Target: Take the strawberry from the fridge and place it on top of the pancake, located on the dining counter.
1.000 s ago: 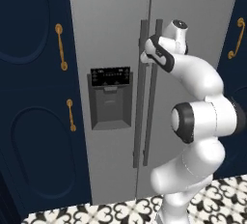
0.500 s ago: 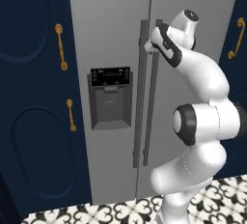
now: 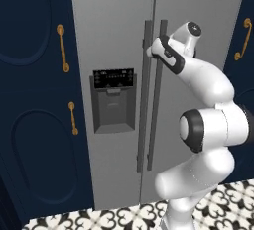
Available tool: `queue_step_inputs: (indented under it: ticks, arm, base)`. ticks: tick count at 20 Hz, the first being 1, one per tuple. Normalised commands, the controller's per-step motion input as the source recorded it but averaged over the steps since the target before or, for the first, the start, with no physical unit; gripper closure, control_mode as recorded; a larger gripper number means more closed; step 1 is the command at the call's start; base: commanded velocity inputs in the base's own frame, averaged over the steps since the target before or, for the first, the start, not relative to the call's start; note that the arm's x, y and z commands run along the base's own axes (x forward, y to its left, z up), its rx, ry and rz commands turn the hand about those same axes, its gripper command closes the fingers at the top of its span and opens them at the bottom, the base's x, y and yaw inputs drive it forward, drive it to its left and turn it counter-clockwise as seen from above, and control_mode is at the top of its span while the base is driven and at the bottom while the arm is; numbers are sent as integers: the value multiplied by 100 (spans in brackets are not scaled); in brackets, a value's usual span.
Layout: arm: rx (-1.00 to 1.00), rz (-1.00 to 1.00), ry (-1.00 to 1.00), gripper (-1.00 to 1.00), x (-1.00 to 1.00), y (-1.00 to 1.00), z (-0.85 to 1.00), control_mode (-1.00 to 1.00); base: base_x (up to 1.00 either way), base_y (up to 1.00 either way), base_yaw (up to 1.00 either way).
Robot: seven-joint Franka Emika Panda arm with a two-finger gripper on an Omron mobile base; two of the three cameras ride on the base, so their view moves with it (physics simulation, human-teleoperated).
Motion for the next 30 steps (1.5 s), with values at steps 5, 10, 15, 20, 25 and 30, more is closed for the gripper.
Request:
queue_step_inputs:
  ticks: [5,10,15,20,25,30]
  arm:
    - [0,0,-28,-100,13,0,-17,-100]
    - [0,0,0,100,10,0,-1,-100]
    - [0,-7,0,100,-45,-15,-1,-100]
    - [1,-5,0,100,-92,-80,-6,-100]
    - [10,0,-2,100,-100,-100,-22,-100]
    - [0,0,0,100,-89,-100,-16,-100]
  base:
    - [0,0,0]
    - [0,0,0]
    - [0,0,0]
    - [0,0,0]
    - [0,0,0]
    - [0,0,0]
